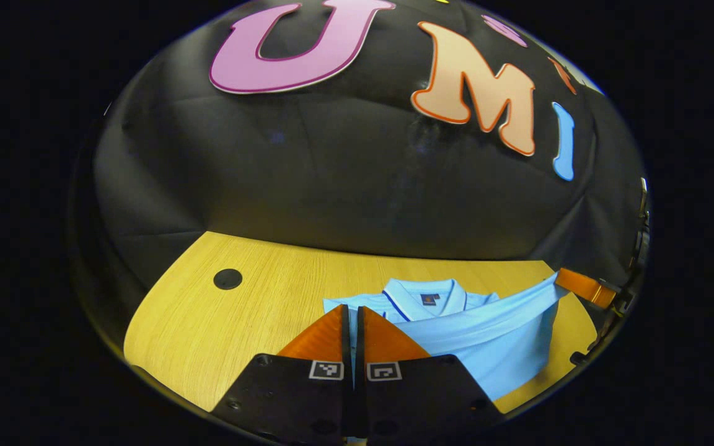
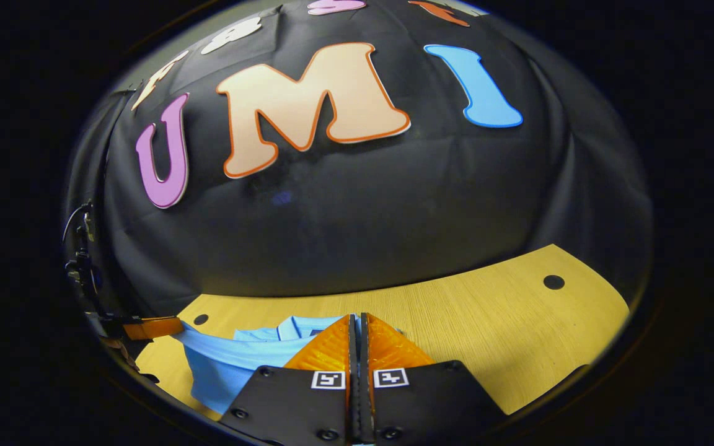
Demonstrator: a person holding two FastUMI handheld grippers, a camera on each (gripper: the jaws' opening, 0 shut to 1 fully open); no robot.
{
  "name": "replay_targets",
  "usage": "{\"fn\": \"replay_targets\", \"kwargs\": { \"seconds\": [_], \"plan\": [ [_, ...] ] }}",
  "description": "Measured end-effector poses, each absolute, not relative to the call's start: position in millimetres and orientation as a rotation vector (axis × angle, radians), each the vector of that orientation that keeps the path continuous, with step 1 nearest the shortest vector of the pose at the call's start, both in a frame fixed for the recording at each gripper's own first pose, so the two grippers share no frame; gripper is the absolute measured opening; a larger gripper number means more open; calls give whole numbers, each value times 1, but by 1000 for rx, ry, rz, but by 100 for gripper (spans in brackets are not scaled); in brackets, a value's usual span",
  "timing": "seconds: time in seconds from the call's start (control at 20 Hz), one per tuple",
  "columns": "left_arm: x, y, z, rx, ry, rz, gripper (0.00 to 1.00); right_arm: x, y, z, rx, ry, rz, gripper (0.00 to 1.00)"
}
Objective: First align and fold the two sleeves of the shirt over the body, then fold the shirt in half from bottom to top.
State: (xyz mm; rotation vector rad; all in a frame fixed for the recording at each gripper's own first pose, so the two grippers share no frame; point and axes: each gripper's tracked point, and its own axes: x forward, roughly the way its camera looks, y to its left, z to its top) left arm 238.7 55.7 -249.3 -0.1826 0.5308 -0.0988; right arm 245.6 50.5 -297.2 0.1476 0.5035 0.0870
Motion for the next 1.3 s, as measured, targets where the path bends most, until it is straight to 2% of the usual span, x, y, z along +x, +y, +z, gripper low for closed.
{"fn": "replay_targets", "kwargs": {
  "seconds": [0.25, 0.3, 0.35, 0.4, 0.45, 0.6, 0.65, 0.75, 1.0, 1.15, 1.3],
  "plan": [
    [269, 53, -284, -60, 537, -119, 0, 267, 45, -341, 114, 534, 31, 2],
    [274, 51, -286, -71, 526, -117, 0, 268, 42, -346, 106, 545, 18, 5],
    [275, 50, -285, -89, 516, -122, 0, 266, 35, -350, 87, 553, -2, 9],
    [276, 46, -289, -102, 515, -130, 6, 264, 34, -349, 82, 556, -1, 26],
    [271, 45, -285, -110, 517, -134, 14, 261, 34, -345, 69, 551, 1, 44],
    [260, 56, -269, -86, 486, -67, 96, 251, 29, -312, 15, 483, 7, 95],
    [252, 59, -258, -79, 464, -55, 93, 242, 29, -300, 7, 468, 9, 98],
    [232, 58, -231, -63, 418, -49, 96, 220, 29, -273, -13, 428, 15, 98],
    [166, 45, -152, -38, 277, -66, 95, 159, 33, -188, -92, 278, 25, 98],
    [120, 35, -111, -48, 210, -78, 95, 114, 47, -139, -121, 184, 75, 98],
    [80, 24, -81, -65, 156, -86, 95, 67, 46, -112, -119, 177, 81, 100]
  ]
}}
